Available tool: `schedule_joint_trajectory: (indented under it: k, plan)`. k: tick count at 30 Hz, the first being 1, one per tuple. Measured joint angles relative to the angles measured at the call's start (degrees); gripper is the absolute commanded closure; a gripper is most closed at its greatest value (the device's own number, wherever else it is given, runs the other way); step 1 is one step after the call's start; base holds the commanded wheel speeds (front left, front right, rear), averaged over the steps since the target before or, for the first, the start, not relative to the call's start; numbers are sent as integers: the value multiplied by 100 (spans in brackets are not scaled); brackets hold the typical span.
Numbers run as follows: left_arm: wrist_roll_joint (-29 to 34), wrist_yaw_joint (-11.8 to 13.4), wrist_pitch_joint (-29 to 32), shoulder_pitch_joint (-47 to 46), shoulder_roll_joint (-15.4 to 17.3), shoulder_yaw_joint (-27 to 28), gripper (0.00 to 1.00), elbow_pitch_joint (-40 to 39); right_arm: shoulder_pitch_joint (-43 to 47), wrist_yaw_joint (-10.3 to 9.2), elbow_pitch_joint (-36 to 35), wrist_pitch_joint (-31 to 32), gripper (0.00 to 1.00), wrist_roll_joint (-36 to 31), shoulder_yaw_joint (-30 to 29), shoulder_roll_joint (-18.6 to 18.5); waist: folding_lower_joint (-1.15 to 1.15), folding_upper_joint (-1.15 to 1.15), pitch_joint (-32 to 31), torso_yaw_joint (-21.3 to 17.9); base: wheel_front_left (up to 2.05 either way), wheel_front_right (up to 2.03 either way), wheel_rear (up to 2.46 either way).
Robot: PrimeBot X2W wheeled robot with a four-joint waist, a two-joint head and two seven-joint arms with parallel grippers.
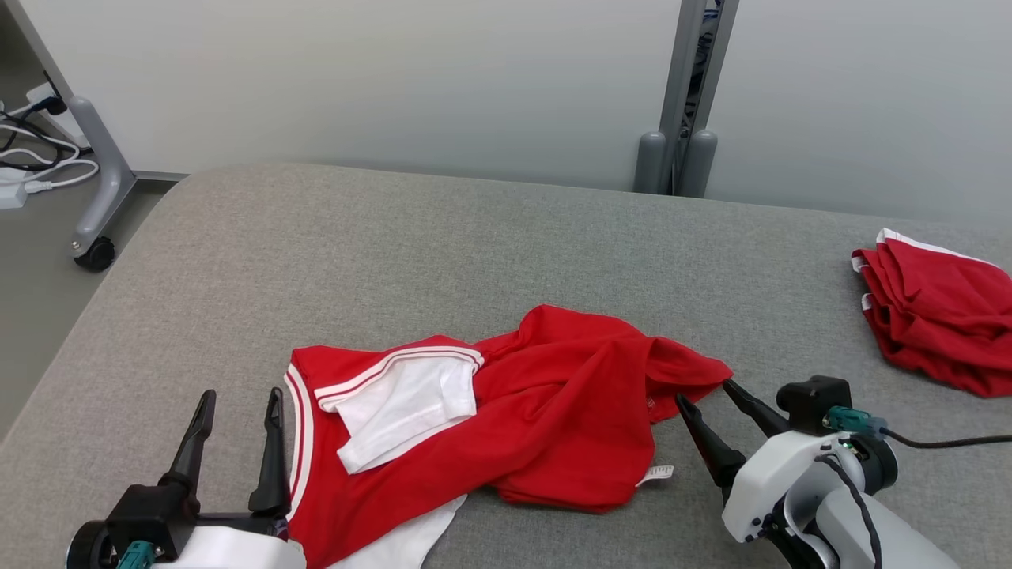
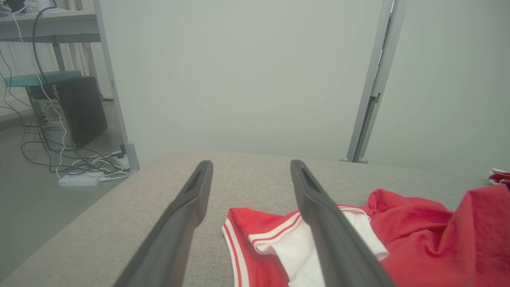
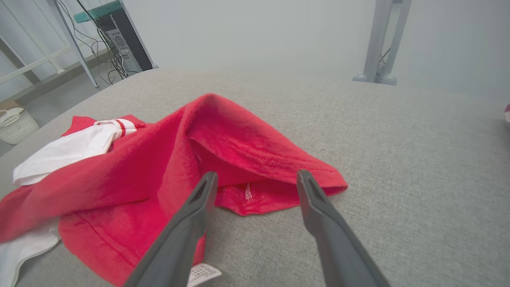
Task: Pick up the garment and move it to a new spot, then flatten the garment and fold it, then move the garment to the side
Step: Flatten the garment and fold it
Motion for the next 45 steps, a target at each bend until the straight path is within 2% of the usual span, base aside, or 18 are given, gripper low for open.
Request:
schedule_joint_trajectory:
  k: [13,25,26,27,28,29,34,40,45]
  plan:
    - [8,-47,0,-133,-34,-87,0,0,-833,-1,1540,456,0,609,712,109,0,0,179,275,0,0,0]
    - [-155,42,0,-242,-36,-327,0,0,-1233,-1,2366,713,0,957,1005,237,0,0,395,612,0,0,0]
    - [-155,53,0,-242,-36,-334,0,3,-1259,-1,2404,690,18,973,1029,238,0,0,412,632,0,0,0]
    - [-158,53,0,-243,-37,-337,0,4,-1287,-1,2431,669,55,983,1057,242,0,0,430,649,0,0,0]
    - [-159,53,0,-247,-36,-336,0,4,-1308,-1,2457,632,80,992,1082,243,0,0,447,661,0,0,0]
    - [-160,53,0,-255,-36,-333,0,4,-1328,-1,2480,586,100,992,1113,243,0,0,462,669,0,0,0]
    - [-165,65,0,-274,-36,-311,0,14,-1494,1,2552,272,100,958,1250,179,0,0,475,641,0,0,0]
    - [-205,65,0,-272,-37,-344,0,63,-1790,0,2585,131,100,937,1410,-122,0,0,385,551,0,0,0]
    - [-215,57,0,-275,-38,-390,0,67,-2407,0,2544,183,100,816,1690,-494,0,0,410,530,0,0,0]
